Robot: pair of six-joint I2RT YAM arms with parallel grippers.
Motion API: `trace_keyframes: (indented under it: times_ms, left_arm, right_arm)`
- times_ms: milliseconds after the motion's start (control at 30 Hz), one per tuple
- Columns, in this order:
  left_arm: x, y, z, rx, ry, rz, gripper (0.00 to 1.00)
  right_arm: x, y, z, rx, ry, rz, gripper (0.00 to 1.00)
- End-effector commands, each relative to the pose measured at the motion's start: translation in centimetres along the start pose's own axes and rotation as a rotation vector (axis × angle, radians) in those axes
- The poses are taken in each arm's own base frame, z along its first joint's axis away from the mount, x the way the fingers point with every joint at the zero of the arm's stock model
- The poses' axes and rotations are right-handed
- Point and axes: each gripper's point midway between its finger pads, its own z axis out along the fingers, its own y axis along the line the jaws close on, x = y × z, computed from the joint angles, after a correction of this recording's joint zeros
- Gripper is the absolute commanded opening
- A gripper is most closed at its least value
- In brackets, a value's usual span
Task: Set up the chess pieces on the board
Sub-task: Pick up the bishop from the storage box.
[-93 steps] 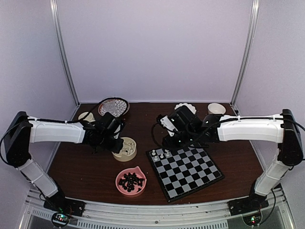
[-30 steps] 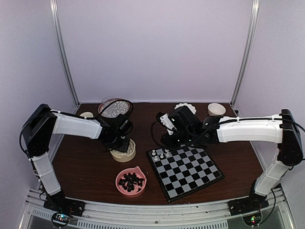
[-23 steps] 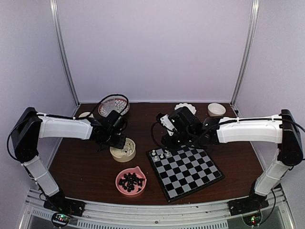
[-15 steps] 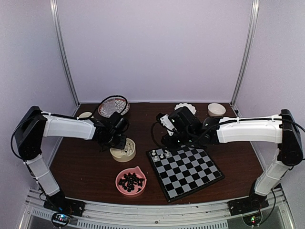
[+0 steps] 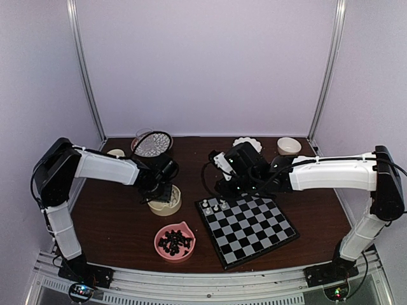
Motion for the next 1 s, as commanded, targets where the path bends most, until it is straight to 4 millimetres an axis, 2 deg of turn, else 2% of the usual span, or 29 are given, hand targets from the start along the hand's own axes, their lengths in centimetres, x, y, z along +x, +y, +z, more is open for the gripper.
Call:
trace_keyframes:
  times_ms: [0,133,267,367,667,800,967]
  left_arm:
    - [0.0,0.4,1.0,-0.023,0.03,-0.03,0.29]
    - [0.7,0.6,1.7,-0.037,0.057,-0.029,0.23]
    - [0.6,0.6,1.5,-0.038,0.064,-0.017,0.13]
    - [0.0,1.1,0.7,-0.05,0.035,-0.006,0.08]
    - [-1.8,1.7,-3.3,0.014,-0.058,0.022,0.03]
    - [-1.9,1.2,-4.6,0.072,-0.062,0.076,0.02]
    - [-1.6,-0.6,-6.4,0.221,-0.082,0.169,0.0]
  right_arm:
    - [-0.5,-0.1,-0.1,-0.006,-0.02,0.004,0.31]
    - [-0.5,-0.2,-0.3,-0.005,-0.024,0.005,0.32]
    - [-0.5,-0.3,-0.6,-0.005,-0.029,0.005,0.31]
    - [-0.6,-0.3,-0.7,-0.002,-0.035,0.006,0.31]
    - [-0.6,-0.3,-0.8,-0.007,-0.038,0.007,0.32]
    - [-0.6,-0.2,-0.7,-0.007,-0.037,0.006,0.31]
    - [-0.8,-0.1,-1.0,-0.018,-0.049,0.007,0.31]
